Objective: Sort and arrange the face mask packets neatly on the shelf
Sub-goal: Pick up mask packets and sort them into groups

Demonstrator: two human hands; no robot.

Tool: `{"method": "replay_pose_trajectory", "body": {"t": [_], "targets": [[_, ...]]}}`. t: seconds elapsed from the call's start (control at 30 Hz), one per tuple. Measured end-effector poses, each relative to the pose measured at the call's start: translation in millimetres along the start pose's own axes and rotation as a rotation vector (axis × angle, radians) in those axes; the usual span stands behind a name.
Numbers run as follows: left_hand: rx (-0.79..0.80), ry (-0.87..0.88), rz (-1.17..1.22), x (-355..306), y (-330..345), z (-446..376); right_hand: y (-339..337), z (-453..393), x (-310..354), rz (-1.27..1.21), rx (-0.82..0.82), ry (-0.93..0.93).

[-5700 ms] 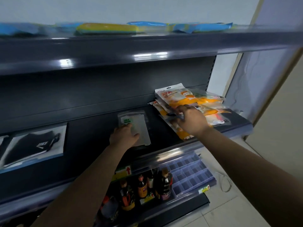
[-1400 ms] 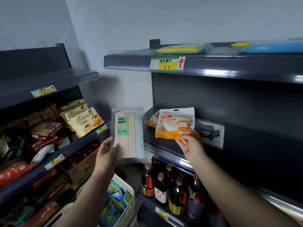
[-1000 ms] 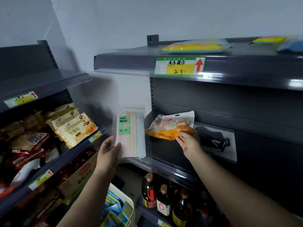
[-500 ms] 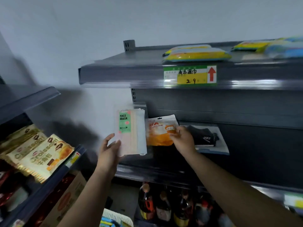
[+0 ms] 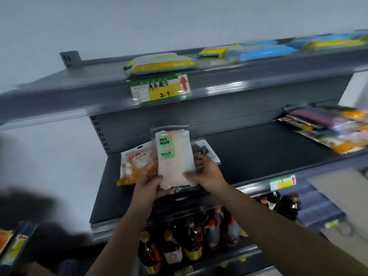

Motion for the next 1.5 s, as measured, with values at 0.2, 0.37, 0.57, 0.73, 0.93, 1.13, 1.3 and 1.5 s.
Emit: {"method": "replay_pose_trajectory", "body": {"t": [0.2,0.37,0.57,0.73,0.93,1.13,1.3,1.5], "targets": [[0.06,0.01,-0.222,17,70,-8,-74,4,-28,0.056,-0.148,0.04],[0.074,0.06,-0.403,44,131,-14,-131,1,-50,0.09,-0.125,0.031],[0.102,0.068,-0.533,70,192,-20,-193,-10,-79,0.188,-0.109,-0.005],[0.085,-0.03,-0.574,89,226,-31,-222,-27,-97,0.28,-0.075,0.005],[0.055,0.001,-0.805,100,242,-45,-226,-48,-108,0.451,-0.015,0.024],[0.081,0.011,-1.092,106,254,-65,-226,-72,-114,0.664,0.078,0.03],[0.112,0.149,-1.367,106,257,-86,-222,-95,-112,0.801,0.186,0.005],[0.124,0.319,-1.511,92,296,-107,-236,-106,-109,0.902,0.066,-0.067]]}}
Point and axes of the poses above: each hand's wrist, its own z-axis away from the middle knuckle, its own y-axis out of the palm, x = y × z, the point moved 4 cm from there along -z, towards the middle knuckle, and after that the axes turned 5 degrees about z, right-handed, at the moved point
